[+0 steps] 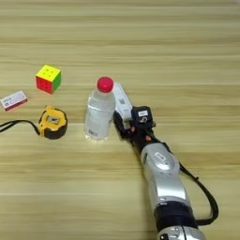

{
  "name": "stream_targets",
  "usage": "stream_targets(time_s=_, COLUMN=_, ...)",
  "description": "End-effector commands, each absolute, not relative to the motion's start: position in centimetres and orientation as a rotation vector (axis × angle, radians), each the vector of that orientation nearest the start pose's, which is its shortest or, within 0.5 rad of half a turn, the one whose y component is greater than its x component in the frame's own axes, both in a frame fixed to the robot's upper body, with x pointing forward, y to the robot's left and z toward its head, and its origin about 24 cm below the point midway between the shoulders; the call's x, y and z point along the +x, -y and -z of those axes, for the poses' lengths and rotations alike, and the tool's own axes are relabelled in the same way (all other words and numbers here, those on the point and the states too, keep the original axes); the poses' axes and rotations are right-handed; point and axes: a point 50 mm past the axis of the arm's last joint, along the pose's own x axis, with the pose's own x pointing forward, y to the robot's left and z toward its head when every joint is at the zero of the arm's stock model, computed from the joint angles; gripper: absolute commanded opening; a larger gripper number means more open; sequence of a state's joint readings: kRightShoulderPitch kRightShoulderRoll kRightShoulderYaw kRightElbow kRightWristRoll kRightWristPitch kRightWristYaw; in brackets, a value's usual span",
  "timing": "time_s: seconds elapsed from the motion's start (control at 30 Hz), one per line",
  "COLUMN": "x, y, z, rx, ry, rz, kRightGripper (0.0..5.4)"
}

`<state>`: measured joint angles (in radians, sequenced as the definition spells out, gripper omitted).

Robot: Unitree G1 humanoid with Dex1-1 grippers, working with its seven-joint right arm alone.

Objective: Move the objects on the table

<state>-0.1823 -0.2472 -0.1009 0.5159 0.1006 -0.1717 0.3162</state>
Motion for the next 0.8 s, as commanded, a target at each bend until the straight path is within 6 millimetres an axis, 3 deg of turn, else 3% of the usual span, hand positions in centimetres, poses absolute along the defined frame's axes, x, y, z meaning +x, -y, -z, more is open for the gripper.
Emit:
stream_targets(time_s=0.03, x=29.1, y=20.9, z=-1.2, rx=-0.132, ry=-0.12, rz=-0.209, kRightGripper=2.89)
stream_targets(time_s=0.23, x=29.1, y=20.7, z=-0.7, rx=-0.12, ry=-0.129, rz=-0.209, kRightGripper=2.89)
stream_targets(time_s=0.27, x=29.1, y=20.7, z=-0.7, rx=-0.119, ry=-0.13, rz=-0.204, kRightGripper=3.25)
stream_targets(time_s=0.47, x=28.8, y=21.1, z=-0.6, rx=-0.118, ry=-0.13, rz=-0.174, kRightGripper=4.08)
stream_targets(time_s=0.8, x=25.2, y=23.1, z=-0.9, rx=-0.132, ry=-0.118, rz=-0.08, kRightGripper=5.33)
